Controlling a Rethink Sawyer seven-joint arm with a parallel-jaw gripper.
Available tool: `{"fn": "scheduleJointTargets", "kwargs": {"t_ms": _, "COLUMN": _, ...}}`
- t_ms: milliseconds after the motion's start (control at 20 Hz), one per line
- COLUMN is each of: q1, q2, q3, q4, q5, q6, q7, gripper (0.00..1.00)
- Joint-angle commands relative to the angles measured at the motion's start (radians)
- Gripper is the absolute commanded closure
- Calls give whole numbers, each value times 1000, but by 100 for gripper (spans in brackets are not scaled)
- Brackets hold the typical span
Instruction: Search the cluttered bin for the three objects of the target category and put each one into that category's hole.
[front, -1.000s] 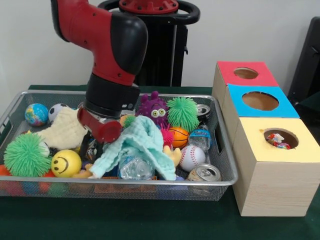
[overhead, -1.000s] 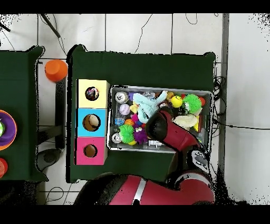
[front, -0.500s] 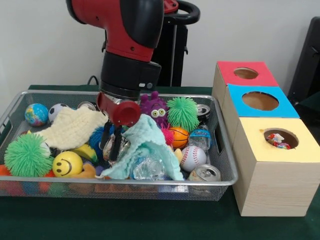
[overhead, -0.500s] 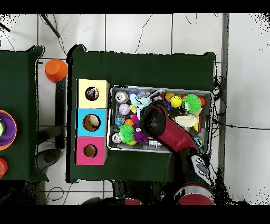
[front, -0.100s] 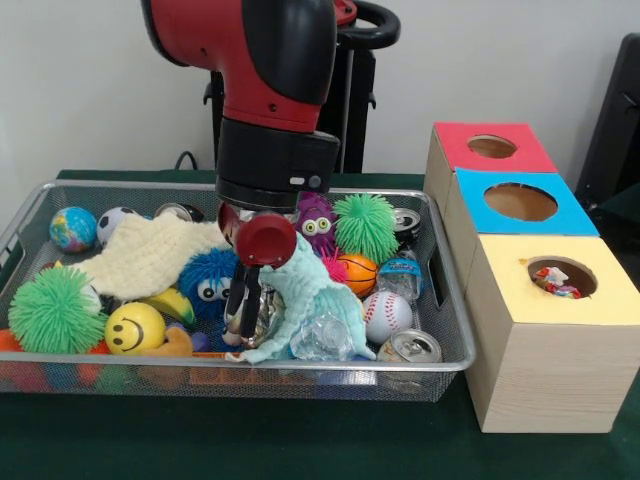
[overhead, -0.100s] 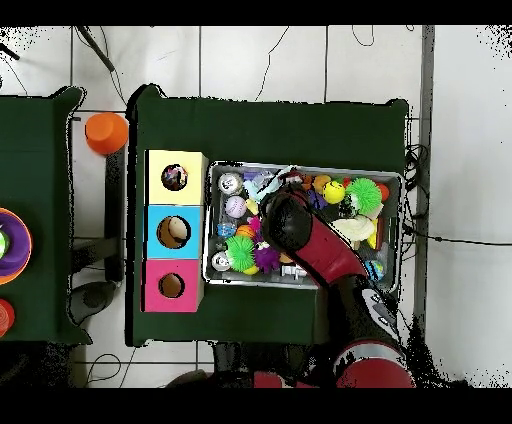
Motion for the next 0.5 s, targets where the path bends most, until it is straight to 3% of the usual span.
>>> {"fn": "scheduleJointTargets", "kwargs": {"t_ms": 50, "q1": 22, "q2": 65, "q3": 97, "q4": 28, "q5": 80, "q6": 0, "q7": 252, "gripper": 0}}
{"fn": "scheduleJointTargets", "kwargs": {"t_ms": 450, "q1": 17, "q2": 69, "q3": 99, "q4": 31, "q5": 87, "q6": 3, "q7": 232, "gripper": 0}}
{"fn": "scheduleJointTargets", "kwargs": {"t_ms": 500, "q1": 54, "q2": 79, "q3": 50, "q4": 5, "q5": 100, "q6": 36, "q7": 200, "gripper": 0}}
